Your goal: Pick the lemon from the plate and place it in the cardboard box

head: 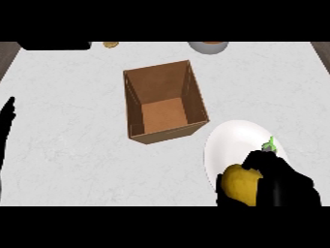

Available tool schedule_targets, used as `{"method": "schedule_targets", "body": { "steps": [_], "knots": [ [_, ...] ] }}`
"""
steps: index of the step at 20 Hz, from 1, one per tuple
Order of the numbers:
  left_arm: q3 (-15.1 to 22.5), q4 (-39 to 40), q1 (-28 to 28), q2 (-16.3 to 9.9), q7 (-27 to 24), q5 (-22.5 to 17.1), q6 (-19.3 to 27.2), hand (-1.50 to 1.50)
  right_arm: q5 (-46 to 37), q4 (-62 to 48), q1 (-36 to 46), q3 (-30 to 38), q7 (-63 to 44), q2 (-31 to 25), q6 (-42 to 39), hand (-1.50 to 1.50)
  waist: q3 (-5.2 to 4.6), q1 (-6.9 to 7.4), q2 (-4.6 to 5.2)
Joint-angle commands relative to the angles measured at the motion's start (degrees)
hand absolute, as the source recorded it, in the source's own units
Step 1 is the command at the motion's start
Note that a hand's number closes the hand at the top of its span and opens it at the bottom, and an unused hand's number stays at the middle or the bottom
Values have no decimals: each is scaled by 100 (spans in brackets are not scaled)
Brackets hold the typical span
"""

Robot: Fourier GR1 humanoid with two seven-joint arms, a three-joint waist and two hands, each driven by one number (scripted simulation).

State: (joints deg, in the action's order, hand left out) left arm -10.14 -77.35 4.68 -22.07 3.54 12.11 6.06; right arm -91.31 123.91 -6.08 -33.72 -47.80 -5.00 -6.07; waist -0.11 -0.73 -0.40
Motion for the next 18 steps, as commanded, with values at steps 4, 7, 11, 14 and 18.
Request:
{"method": "schedule_targets", "body": {
  "steps": [4,7,11,14,18],
  "knots": [
    [134,-55,359,109,337,144,-10,0,533,-261,1753,-348,-856,487,-620,150,9,128,50],
    [129,39,47,192,-112,122,-11,0,1277,-921,2783,77,-1330,494,-246,150,7,200,65],
    [166,-173,-112,257,-77,148,-7,0,1896,-1548,3905,456,-1747,497,-43,150,8,242,49],
    [42,213,502,63,47,122,-121,0,2330,-2547,4231,820,-1568,498,904,150,9,203,81],
    [185,190,242,294,-148,242,14,0,2956,-3524,5034,1256,-1646,499,1240,150,9,252,78]
  ]
}}
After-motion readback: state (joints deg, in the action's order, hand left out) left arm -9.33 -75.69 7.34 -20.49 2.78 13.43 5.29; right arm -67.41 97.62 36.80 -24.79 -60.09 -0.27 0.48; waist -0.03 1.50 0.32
